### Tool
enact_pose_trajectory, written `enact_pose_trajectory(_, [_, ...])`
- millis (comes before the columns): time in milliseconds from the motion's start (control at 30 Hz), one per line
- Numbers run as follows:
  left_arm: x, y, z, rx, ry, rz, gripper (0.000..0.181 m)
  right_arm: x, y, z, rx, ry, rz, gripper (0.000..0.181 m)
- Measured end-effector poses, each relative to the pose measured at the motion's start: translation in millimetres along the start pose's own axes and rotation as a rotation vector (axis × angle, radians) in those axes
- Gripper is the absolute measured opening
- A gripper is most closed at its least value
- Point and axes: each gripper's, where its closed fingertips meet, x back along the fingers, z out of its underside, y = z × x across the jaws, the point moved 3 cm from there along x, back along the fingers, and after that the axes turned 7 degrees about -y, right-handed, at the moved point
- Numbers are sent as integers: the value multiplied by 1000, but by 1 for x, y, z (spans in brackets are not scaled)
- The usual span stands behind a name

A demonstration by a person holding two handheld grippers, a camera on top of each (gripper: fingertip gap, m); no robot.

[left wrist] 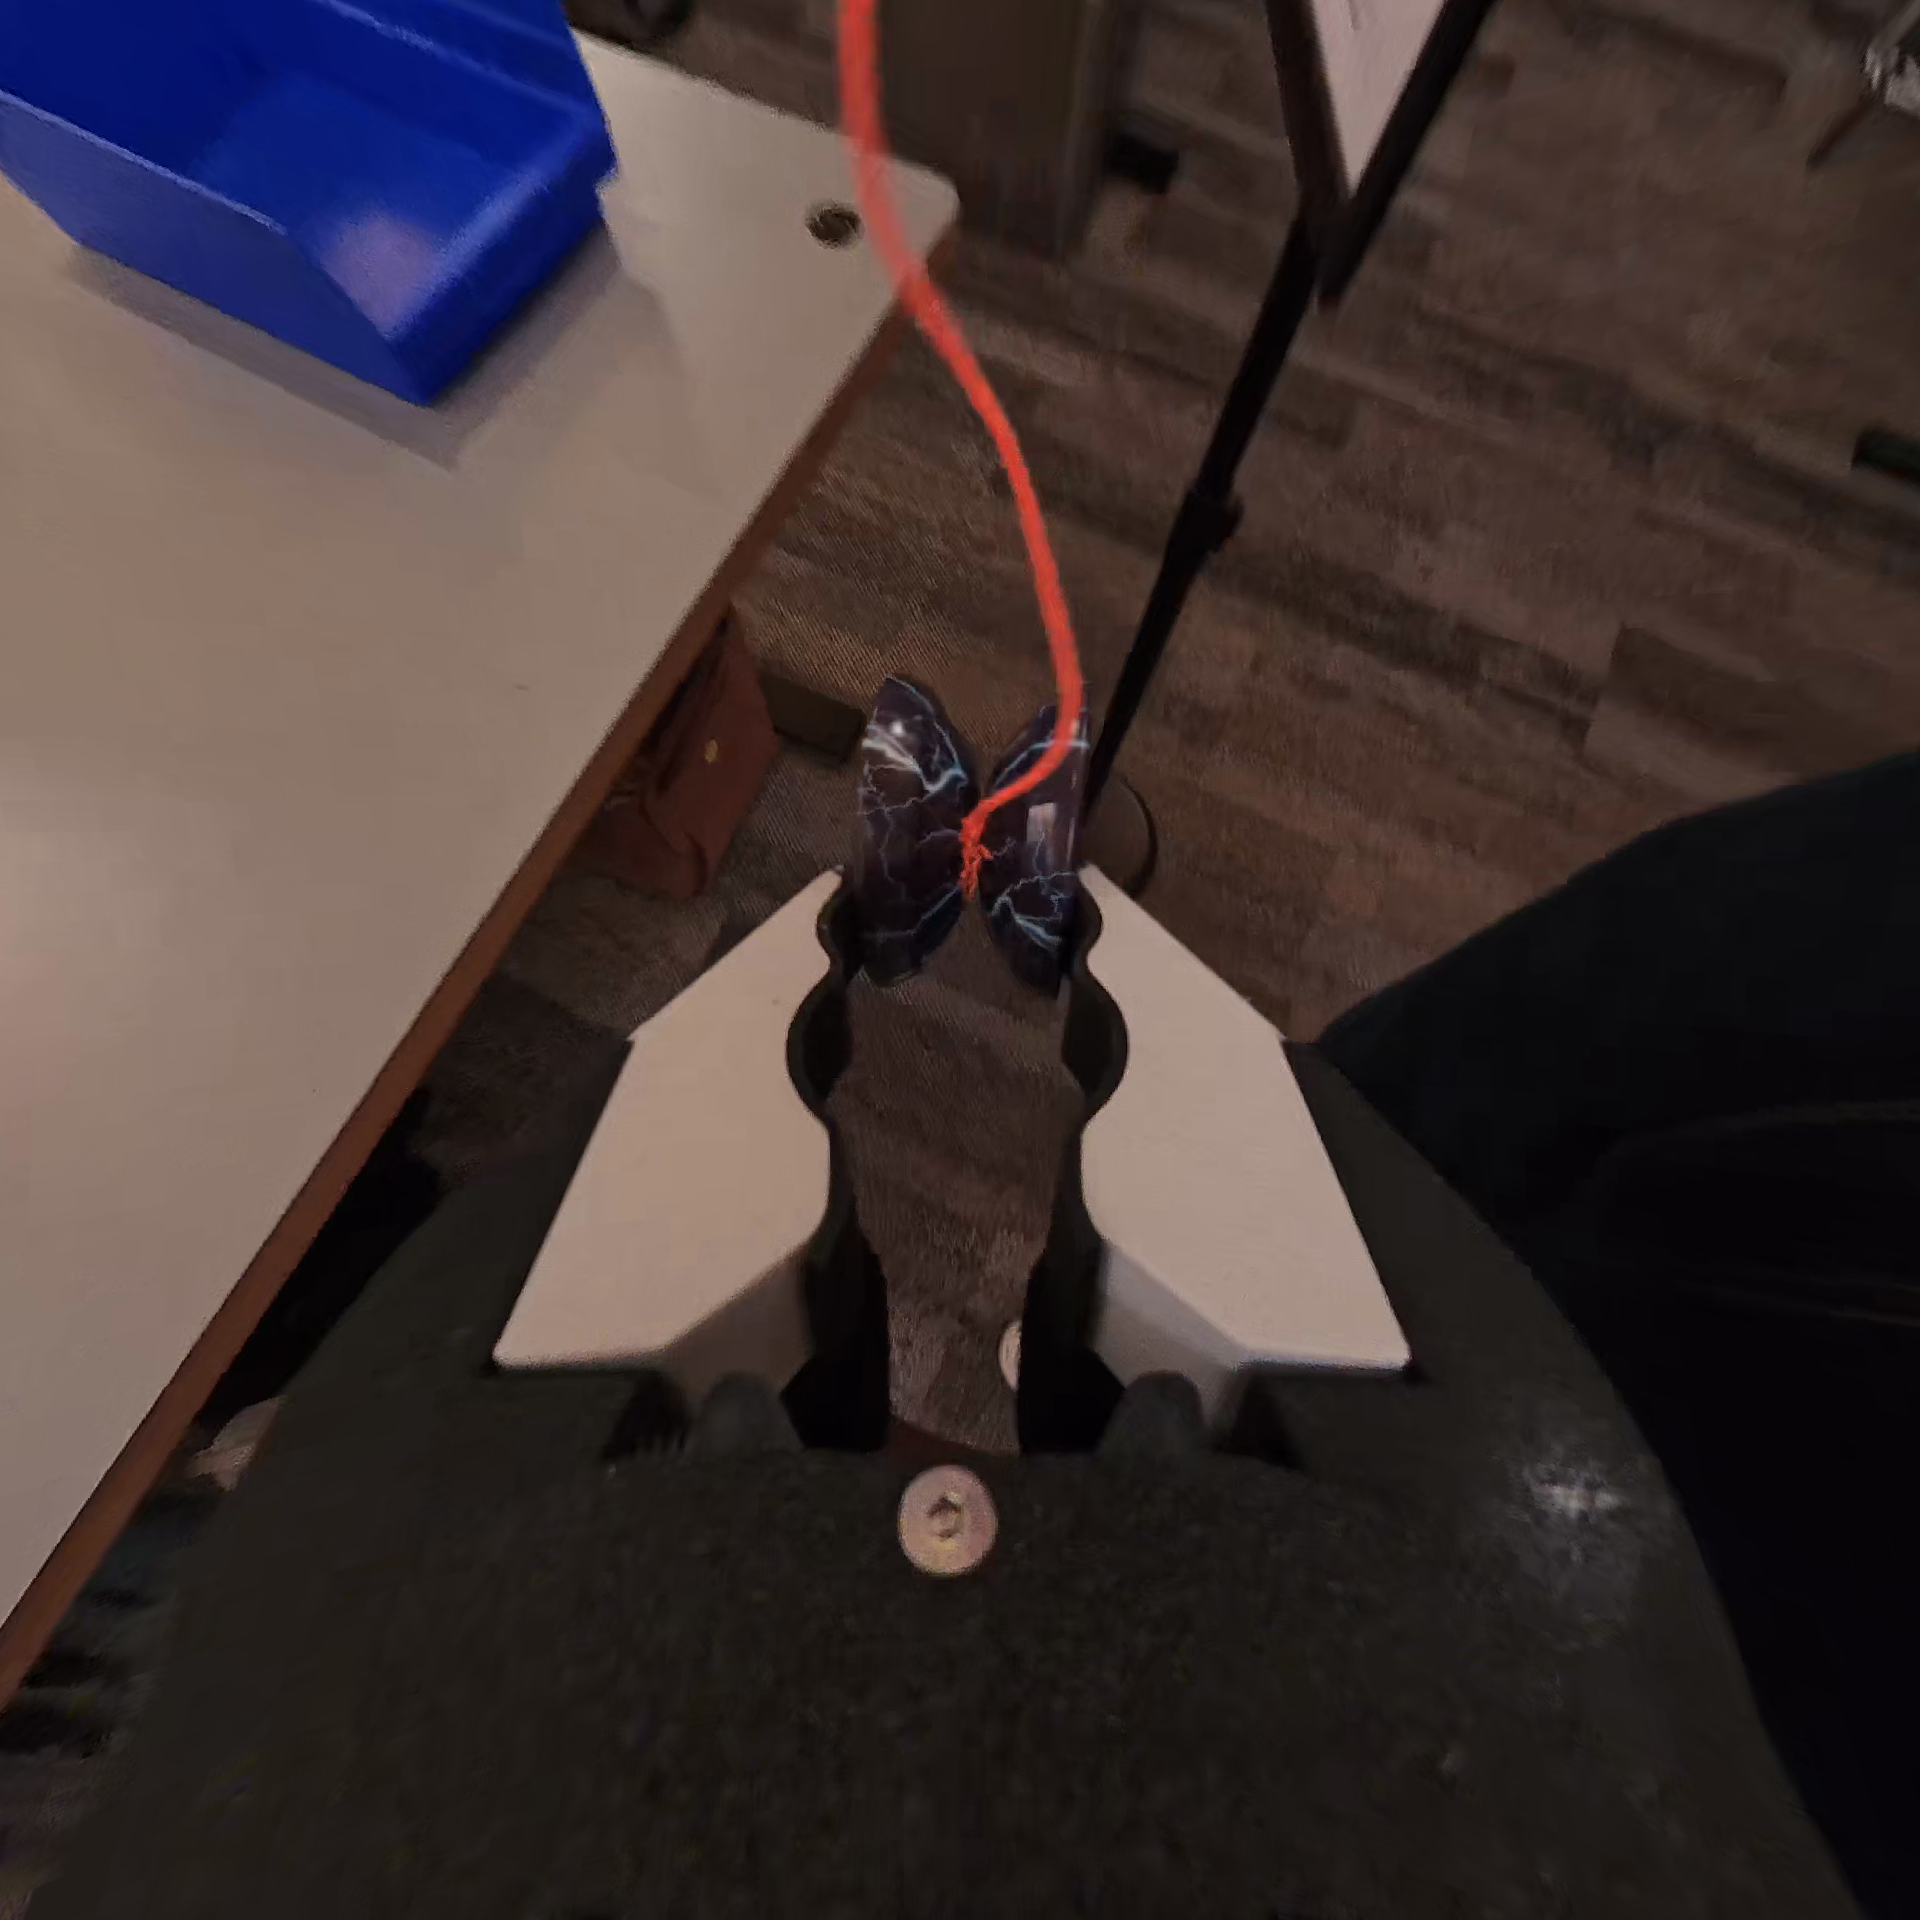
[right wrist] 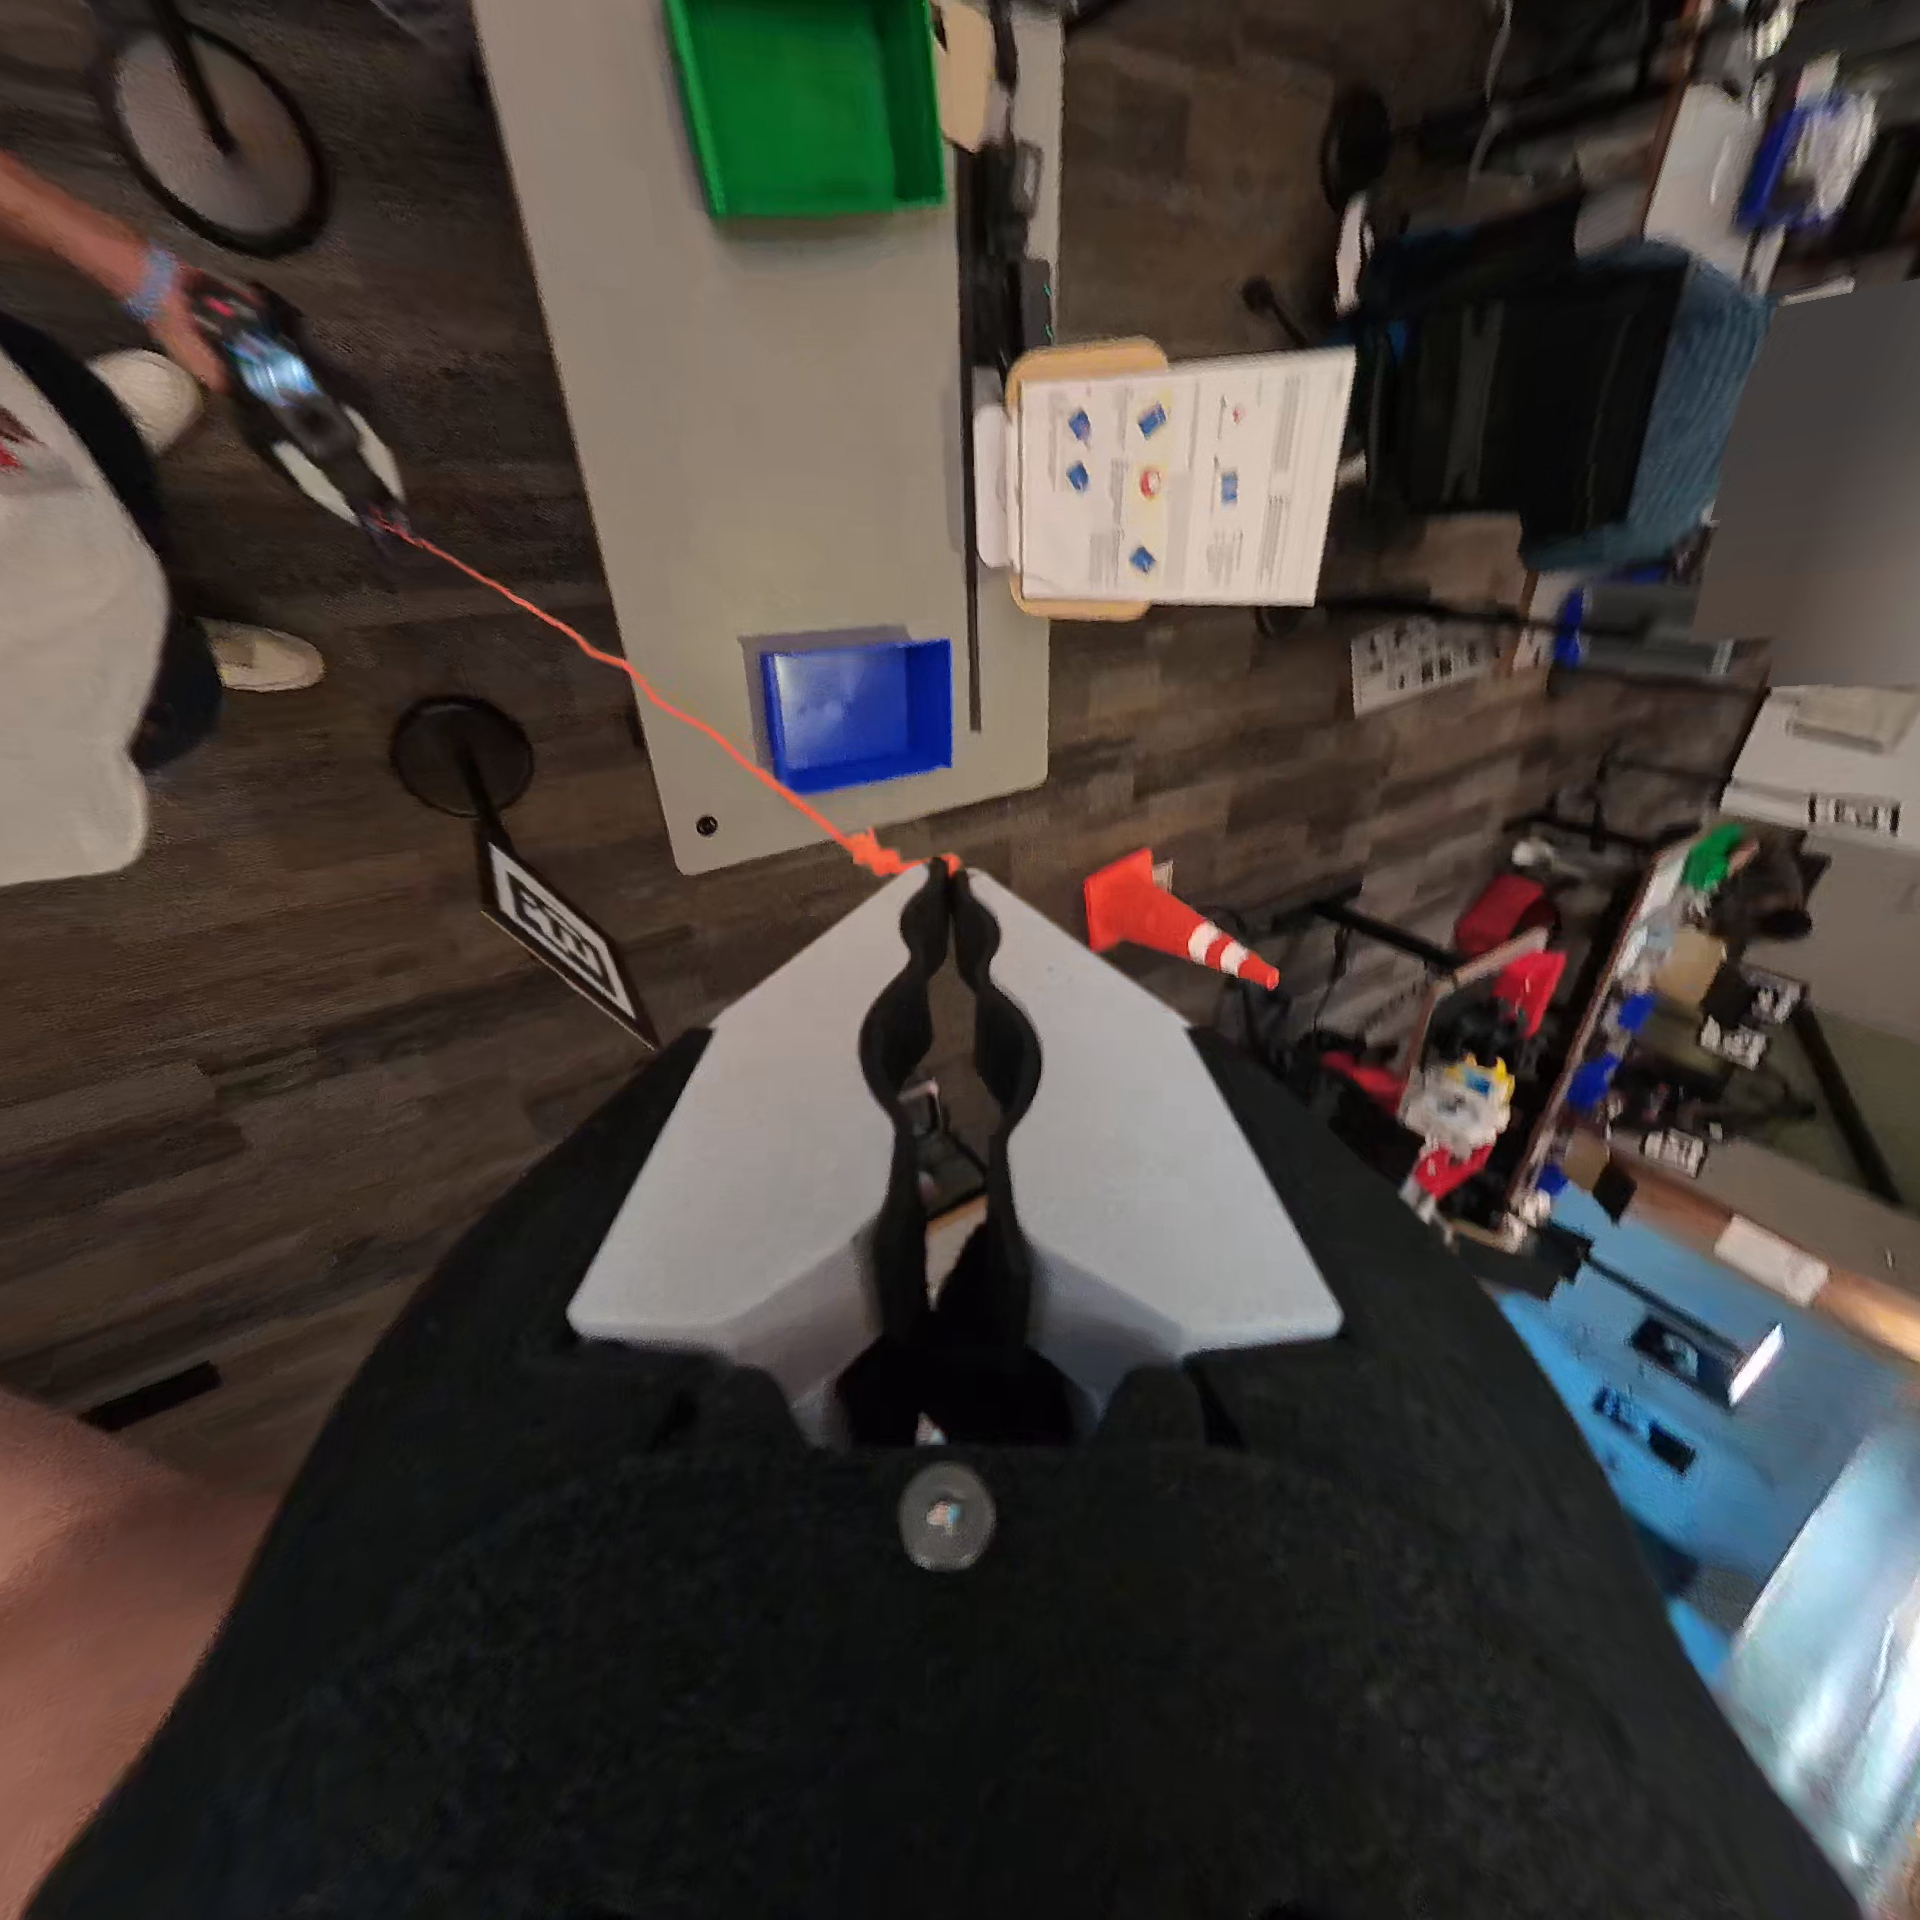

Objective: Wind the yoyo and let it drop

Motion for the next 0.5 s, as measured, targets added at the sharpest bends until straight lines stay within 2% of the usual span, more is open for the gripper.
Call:
enact_pose_trajectory(200, [68,31,-45,16,-156,-168,34,-97,-26,65,-93,239,33,0])
enact_pose_trajectory(300, [98,53,-67,-19,-204,-253,34,-161,-38,90,-99,318,47,0])
enact_pose_trajectory(400, [123,81,-86,-71,-216,-352,35,-238,-53,116,-60,394,72,0])
enact_pose_trajectory(500, [142,119,-102,-97,-209,-468,34,-300,-106,146,59,506,279,0])
